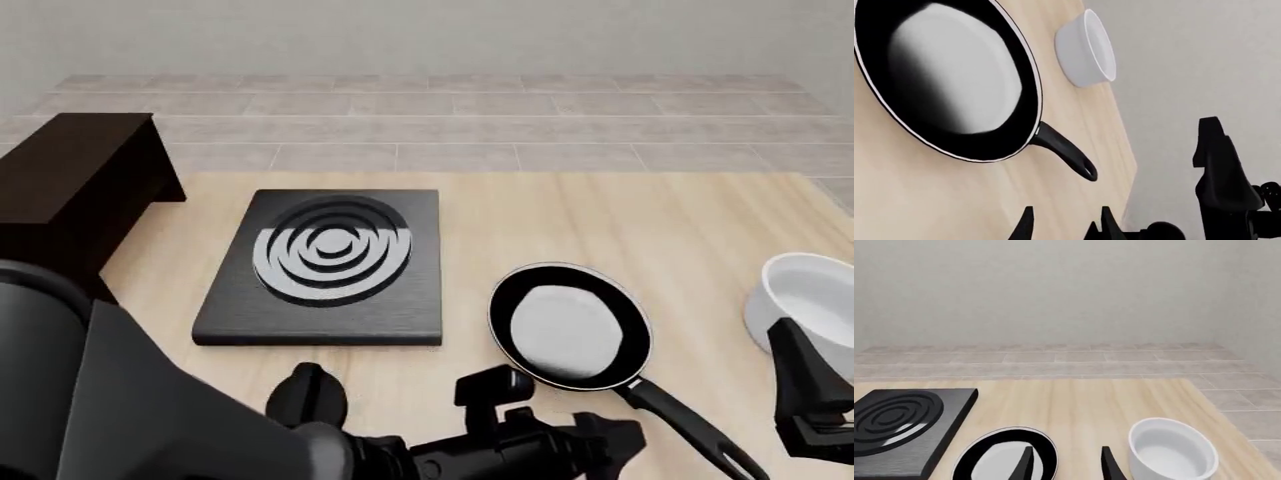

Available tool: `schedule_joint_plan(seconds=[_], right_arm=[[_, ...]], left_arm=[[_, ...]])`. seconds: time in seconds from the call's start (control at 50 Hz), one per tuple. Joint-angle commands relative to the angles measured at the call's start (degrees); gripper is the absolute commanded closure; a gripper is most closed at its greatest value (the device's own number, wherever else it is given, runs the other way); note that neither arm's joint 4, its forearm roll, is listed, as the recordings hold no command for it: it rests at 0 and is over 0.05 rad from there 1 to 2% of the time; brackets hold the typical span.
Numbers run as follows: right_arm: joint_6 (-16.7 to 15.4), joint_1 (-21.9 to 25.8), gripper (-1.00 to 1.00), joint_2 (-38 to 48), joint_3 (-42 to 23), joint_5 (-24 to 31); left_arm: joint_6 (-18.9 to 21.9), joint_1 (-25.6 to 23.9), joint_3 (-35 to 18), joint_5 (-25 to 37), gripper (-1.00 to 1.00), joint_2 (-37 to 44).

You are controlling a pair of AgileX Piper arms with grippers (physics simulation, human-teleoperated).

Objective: Put the frying pan on top of the cabinet.

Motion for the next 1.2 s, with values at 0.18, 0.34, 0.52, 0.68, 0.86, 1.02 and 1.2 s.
schedule_joint_plan(seconds=[0.18, 0.34, 0.52, 0.68, 0.86, 1.02, 1.2], right_arm=[[0.58, -0.23, -1.0, 0.27, 0.16, -0.49], [0.8, -0.33, -1.0, 1.12, 0.0, -1.13], [1.07, -0.45, -1.0, 0.93, 0.3, -1.19], [1.3, -0.53, -1.0, 1.26, 0.21, -1.53], [1.41, -0.57, -1.0, 0.82, 0.22, -1.15], [1.6, -0.55, -1.0, 0.93, 0.24, -1.22], [1.56, -0.44, -1.0, 1.06, 0.25, -1.4]], left_arm=[[-0.26, 0.13, -3.82, 0.82, -1.0, 3.81], [-0.64, 0.54, -5.28, 1.03, -1.0, 5.41], [-0.65, 0.53, -7.23, 1.69, -1.0, 7.26], [-0.46, 0.33, -8.27, 2.44, -1.0, 7.77], [-0.07, -0.26, -9.53, 3.57, -1.0, 7.99], [0.31, -0.14, -10.52, 4.34, -1.0, 8.07], [0.15, -0.29, -11.79, 4.68, -1.0, 8.81]])
